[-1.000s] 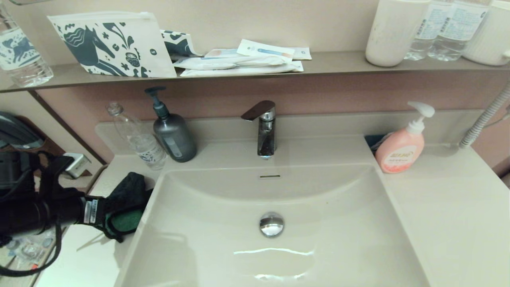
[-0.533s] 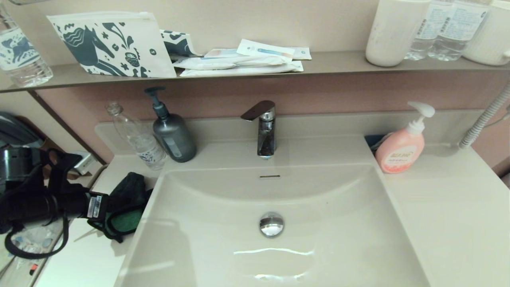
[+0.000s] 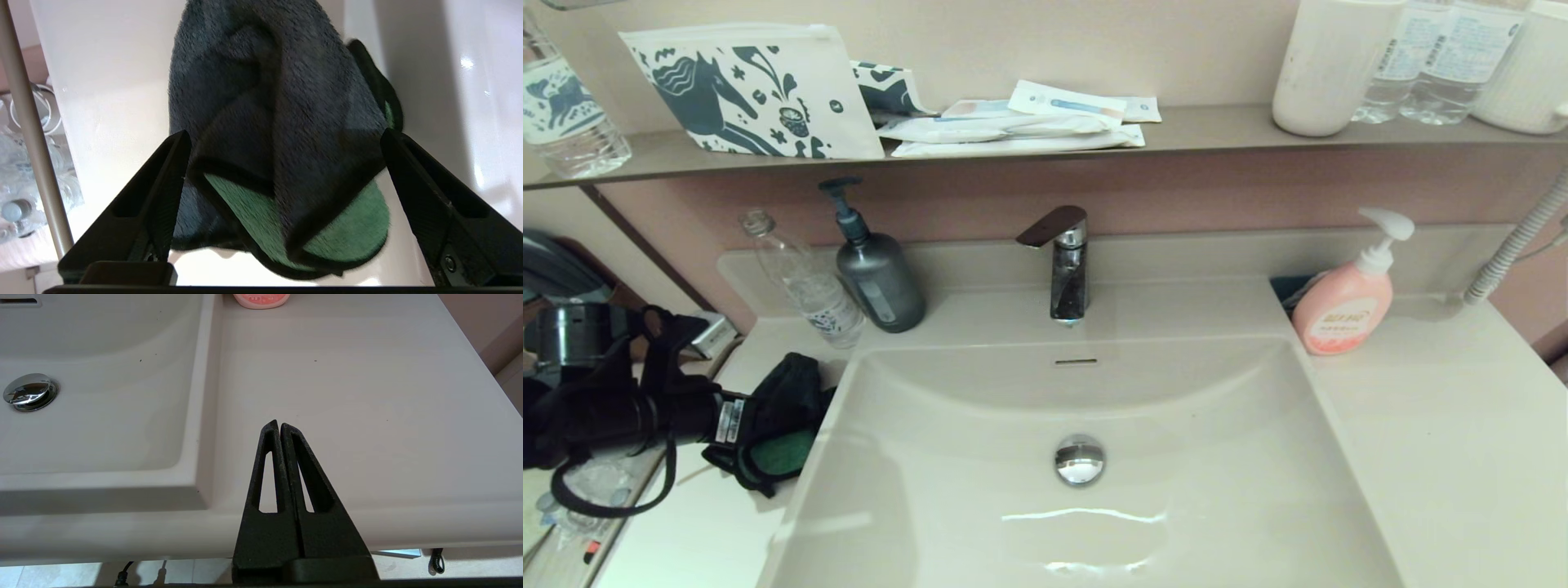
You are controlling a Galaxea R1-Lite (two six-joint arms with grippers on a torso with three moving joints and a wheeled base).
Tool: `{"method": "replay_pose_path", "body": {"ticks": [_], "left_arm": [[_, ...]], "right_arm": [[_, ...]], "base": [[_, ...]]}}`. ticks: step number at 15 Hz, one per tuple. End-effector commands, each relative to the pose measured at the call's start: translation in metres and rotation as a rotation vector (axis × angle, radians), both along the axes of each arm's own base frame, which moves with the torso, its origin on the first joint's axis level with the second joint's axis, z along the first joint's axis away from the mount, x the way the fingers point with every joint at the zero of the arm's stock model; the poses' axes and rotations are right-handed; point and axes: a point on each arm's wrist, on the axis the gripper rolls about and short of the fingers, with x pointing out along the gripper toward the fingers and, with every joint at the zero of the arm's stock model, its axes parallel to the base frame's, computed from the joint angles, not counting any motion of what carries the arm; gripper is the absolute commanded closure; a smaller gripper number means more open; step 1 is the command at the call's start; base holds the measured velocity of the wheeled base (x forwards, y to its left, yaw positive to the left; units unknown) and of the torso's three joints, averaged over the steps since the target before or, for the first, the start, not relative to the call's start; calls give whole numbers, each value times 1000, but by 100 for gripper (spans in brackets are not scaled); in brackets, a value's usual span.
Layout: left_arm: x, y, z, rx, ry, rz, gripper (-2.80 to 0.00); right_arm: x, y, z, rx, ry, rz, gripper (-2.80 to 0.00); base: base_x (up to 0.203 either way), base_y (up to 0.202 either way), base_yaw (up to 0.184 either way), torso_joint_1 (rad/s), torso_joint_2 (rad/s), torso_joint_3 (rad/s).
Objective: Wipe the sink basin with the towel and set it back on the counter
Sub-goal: Pick up the cloth
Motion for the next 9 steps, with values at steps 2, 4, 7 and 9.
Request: {"method": "replay_pose_path", "body": {"ticks": [2, 4, 7, 9], "left_arm": [[8, 4, -6, 7, 13, -8, -280], [11, 6, -11, 6, 26, -8, -280], [15, 12, -13, 1, 24, -3, -185], [16, 14, -13, 2, 23, 4, 0]], "right_arm": [[0, 0, 0, 0, 2, 1, 0], [0, 0, 0, 0, 2, 1, 0], [0, 0, 0, 0, 1, -1, 0], [0, 0, 0, 0, 0, 1, 0]], "base": [[0, 0, 0, 0, 0, 0], [0, 0, 0, 0, 0, 0], [0, 0, 0, 0, 0, 0], [0, 0, 0, 0, 0, 0]]}}
